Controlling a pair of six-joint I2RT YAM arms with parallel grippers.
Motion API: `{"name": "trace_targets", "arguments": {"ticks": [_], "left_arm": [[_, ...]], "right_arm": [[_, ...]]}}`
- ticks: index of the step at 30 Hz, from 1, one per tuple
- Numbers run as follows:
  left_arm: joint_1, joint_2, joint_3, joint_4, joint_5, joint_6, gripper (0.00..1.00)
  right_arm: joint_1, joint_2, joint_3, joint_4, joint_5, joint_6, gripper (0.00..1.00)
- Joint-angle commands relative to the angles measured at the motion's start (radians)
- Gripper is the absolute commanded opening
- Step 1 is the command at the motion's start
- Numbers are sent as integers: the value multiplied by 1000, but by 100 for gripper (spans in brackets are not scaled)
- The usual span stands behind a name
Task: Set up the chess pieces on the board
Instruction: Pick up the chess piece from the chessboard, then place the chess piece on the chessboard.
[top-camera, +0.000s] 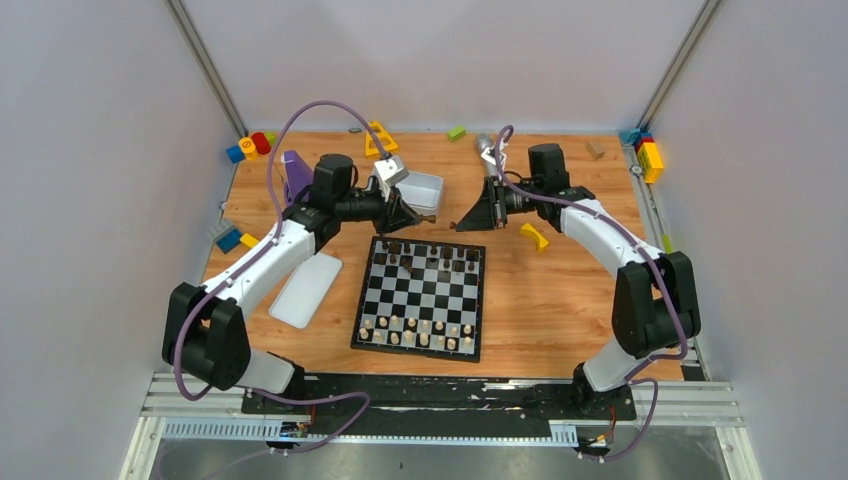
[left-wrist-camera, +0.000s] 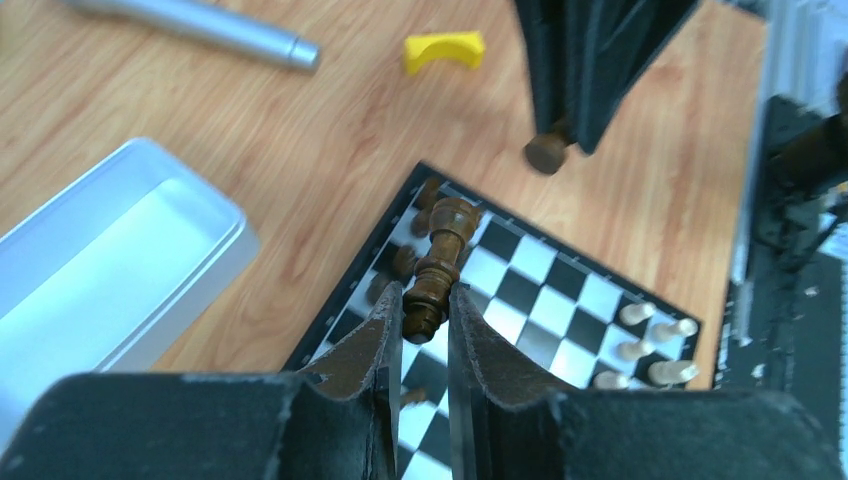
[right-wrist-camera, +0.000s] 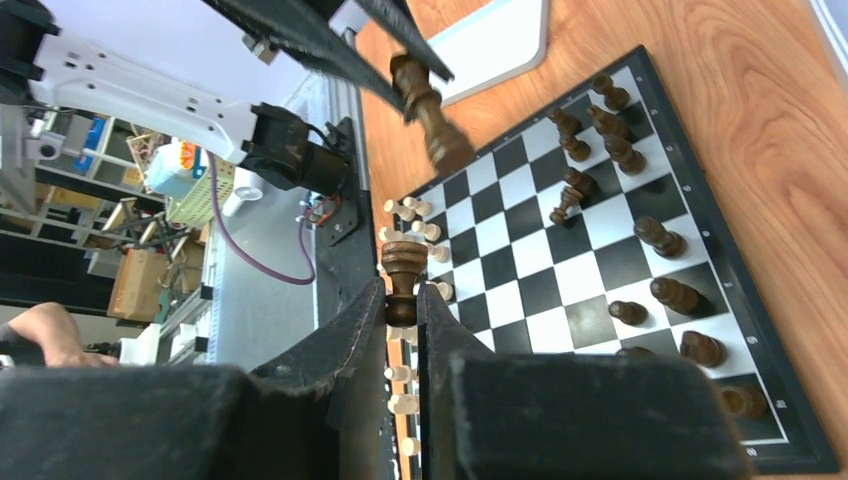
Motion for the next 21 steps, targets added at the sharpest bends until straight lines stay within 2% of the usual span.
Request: {"name": "trace_targets", "arguments": {"ticks": [1, 4, 10, 15, 21], "left_arm": [[14, -11, 106, -230, -143, 232, 0], [5, 50, 173, -382, -205, 351, 0], [-50, 198, 343, -605, -363, 495, 0], [-110, 348, 517, -763, -467, 548, 0], [-179, 476, 644, -901, -558, 576, 0]], "right_arm": [[-1, -56, 33, -94, 73, -145, 0], [1, -82, 30, -124, 106, -178, 0], [-10, -136, 10, -172, 144, -263, 0], [-46, -188, -21, -197, 156, -295, 0], [-118, -235, -65, -204, 139, -309, 0]]}}
